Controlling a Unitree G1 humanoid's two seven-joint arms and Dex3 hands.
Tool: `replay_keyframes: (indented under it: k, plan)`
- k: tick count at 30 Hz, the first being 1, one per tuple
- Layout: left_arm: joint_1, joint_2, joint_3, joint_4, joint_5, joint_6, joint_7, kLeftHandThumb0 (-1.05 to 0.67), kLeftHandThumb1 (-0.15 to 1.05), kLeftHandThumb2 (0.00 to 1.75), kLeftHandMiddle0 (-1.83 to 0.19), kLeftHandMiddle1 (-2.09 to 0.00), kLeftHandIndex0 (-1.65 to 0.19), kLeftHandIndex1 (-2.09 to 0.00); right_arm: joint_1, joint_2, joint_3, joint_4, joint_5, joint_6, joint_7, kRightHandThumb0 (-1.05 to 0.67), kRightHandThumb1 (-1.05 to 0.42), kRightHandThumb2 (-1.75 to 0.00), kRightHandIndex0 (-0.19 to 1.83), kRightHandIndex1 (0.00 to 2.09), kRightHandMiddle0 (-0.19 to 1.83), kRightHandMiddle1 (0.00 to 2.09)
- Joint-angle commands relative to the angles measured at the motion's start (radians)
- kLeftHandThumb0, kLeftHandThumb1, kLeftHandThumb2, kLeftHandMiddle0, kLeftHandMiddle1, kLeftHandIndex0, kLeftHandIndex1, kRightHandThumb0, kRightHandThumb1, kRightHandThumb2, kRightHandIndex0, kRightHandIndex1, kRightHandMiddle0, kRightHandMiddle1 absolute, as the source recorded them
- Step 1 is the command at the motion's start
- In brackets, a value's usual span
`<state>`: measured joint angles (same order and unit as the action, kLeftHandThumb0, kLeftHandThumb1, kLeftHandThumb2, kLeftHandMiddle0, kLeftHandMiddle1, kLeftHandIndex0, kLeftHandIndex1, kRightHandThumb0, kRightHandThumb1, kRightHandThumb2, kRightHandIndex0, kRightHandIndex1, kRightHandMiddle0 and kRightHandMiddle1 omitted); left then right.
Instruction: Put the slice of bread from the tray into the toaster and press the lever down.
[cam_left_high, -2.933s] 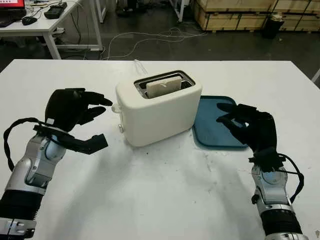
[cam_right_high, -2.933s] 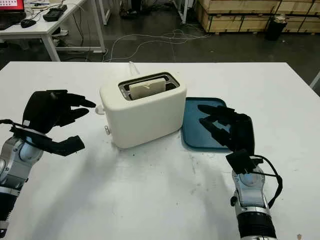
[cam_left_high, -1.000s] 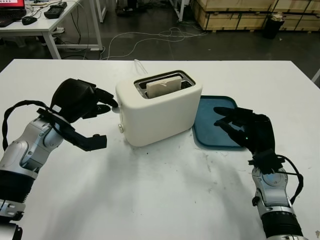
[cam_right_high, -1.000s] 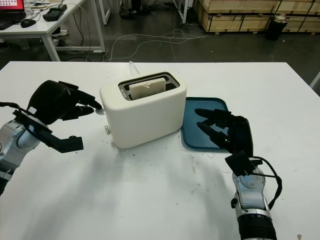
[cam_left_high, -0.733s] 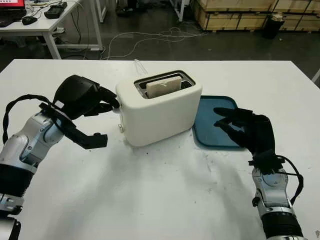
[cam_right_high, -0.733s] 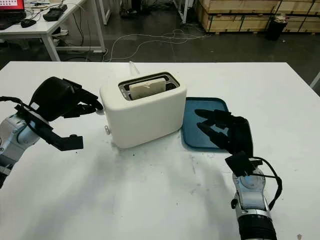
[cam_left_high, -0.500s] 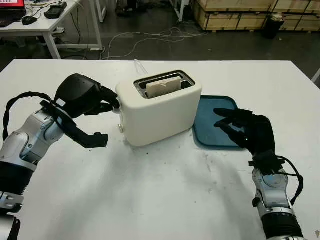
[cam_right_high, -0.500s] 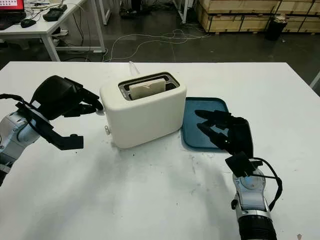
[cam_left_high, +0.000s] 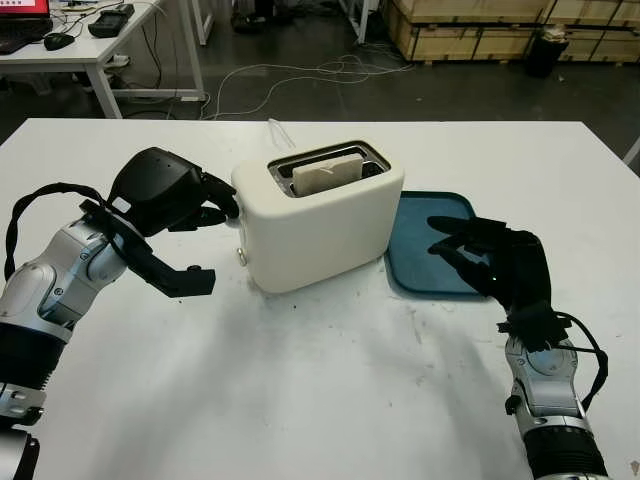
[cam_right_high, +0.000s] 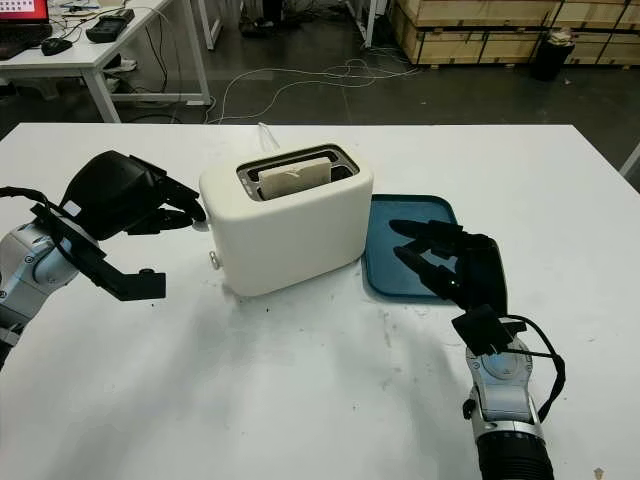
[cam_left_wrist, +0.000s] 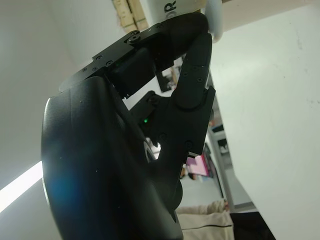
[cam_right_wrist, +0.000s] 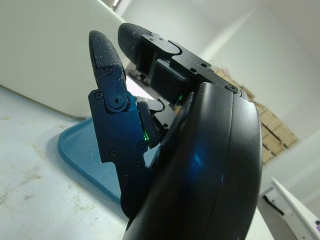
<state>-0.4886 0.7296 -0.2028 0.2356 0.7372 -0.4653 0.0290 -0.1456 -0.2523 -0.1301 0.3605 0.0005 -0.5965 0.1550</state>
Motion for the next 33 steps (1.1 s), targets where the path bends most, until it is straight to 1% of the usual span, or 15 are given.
replay_keyframes:
  k: [1, 7, 9, 11, 12, 13, 14, 16, 18, 20, 22, 24, 26, 28, 33]
  plan:
    - [0.015, -0.001, -0.013, 0.015, 0.008, -0.008, -0.002, -0.36, 0.86, 0.0, -1.04, -1.45, -1.17, -0.51, 0.003, -0.005, -0.002, -0.016, 0.004, 0.013, -0.002, -0.51, -0.92, -0.03, 0.86, 0.94, 1.1, 0.0]
    - [0.022, -0.004, -0.019, 0.028, 0.009, -0.006, -0.003, -0.34, 0.87, 0.01, -1.05, -1.37, -1.18, -0.5, -0.003, -0.006, -0.004, -0.005, 0.026, 0.009, 0.017, -0.51, -0.92, -0.02, 0.86, 0.94, 1.1, 0.0]
    - [0.024, -0.01, -0.025, 0.038, 0.0, -0.006, -0.014, -0.34, 0.88, 0.01, -1.04, -1.4, -1.17, -0.51, -0.004, -0.007, -0.006, 0.0, 0.035, 0.002, 0.026, -0.51, -0.92, -0.02, 0.86, 0.94, 1.1, 0.0]
    - [0.028, -0.03, -0.036, 0.062, -0.021, 0.001, -0.041, -0.32, 0.88, 0.01, -1.0, -1.5, -1.14, -0.49, -0.005, -0.007, -0.009, 0.006, 0.046, -0.007, 0.035, -0.5, -0.92, -0.02, 0.86, 0.93, 1.1, 0.0]
    - [0.03, -0.049, -0.048, 0.086, -0.03, 0.003, -0.05, -0.3, 0.89, 0.01, -0.93, -1.56, -1.11, -0.46, -0.005, -0.008, -0.01, 0.008, 0.048, -0.01, 0.038, -0.49, -0.92, -0.02, 0.86, 0.94, 1.1, 0.0]
    - [0.032, -0.078, -0.065, 0.124, -0.034, 0.006, -0.048, -0.29, 0.9, 0.01, -0.9, -1.58, -1.11, -0.46, -0.004, -0.009, -0.012, 0.01, 0.049, -0.011, 0.039, -0.49, -0.92, -0.01, 0.87, 0.94, 1.1, 0.0]
    - [0.034, -0.119, -0.087, 0.185, -0.036, -0.003, -0.029, -0.28, 0.9, 0.01, -0.88, -1.54, -1.09, -0.44, -0.003, -0.008, -0.015, 0.011, 0.054, -0.008, 0.042, -0.49, -0.92, -0.01, 0.87, 0.94, 1.1, 0.0]
    - [0.036, -0.234, -0.172, 0.345, 0.021, 0.037, 0.024, -0.28, 0.91, 0.05, -0.81, -1.47, -1.01, -0.38, 0.0, -0.013, -0.019, 0.016, 0.053, -0.009, 0.043, -0.5, -0.92, -0.01, 0.87, 0.93, 1.1, 0.0]
    - [0.045, -0.331, -0.256, 0.475, 0.081, 0.086, 0.081, -0.32, 0.91, 0.12, -0.78, -1.35, -1.01, -0.34, 0.004, -0.022, -0.023, 0.018, 0.048, -0.01, 0.044, -0.52, -0.92, -0.02, 0.87, 0.93, 1.1, 0.0]
    - [0.082, -0.387, -0.315, 0.542, 0.095, 0.079, 0.134, -0.29, 0.9, 0.07, -0.81, -1.2, -1.04, -0.3, 0.008, -0.033, -0.029, 0.005, 0.047, -0.003, 0.047, -0.52, -0.92, -0.02, 0.87, 0.93, 1.1, 0.0]
    - [0.121, -0.391, -0.347, 0.533, 0.094, 0.074, 0.156, -0.28, 0.92, 0.06, -0.82, -1.29, -1.05, -0.27, 0.006, -0.047, -0.036, -0.004, 0.052, 0.009, 0.054, -0.5, -0.91, -0.01, 0.87, 0.94, 1.1, 0.0]
    - [0.138, -0.368, -0.355, 0.512, 0.094, 0.079, 0.17, -0.26, 0.92, 0.06, -0.79, -1.4, -1.06, -0.26, -0.001, -0.057, -0.038, -0.004, 0.049, 0.017, 0.058, -0.49, -0.91, -0.01, 0.86, 0.93, 1.1, 0.0]
    - [0.141, -0.337, -0.353, 0.485, 0.1, 0.097, 0.174, -0.26, 0.92, 0.06, -0.78, -1.3, -1.05, -0.24, -0.005, -0.059, -0.035, -0.005, 0.05, 0.024, 0.062, -0.48, -0.91, 0.0, 0.86, 0.93, 1.1, 0.0]
    - [0.138, -0.312, -0.346, 0.462, 0.095, 0.103, 0.163, -0.25, 0.92, 0.05, -0.77, -1.41, -1.03, -0.21, -0.005, -0.053, -0.032, -0.004, 0.062, 0.029, 0.068, -0.46, -0.91, 0.0, 0.87, 0.94, 1.09, 0.0]
    - [0.119, -0.259, -0.342, 0.426, 0.073, 0.098, 0.15, -0.26, 0.91, 0.02, -0.79, -1.51, -1.13, -0.26, 0.001, -0.042, -0.023, -0.01, 0.044, 0.024, 0.056, -0.49, -0.92, -0.01, 0.85, 0.94, 1.09, 0.0]
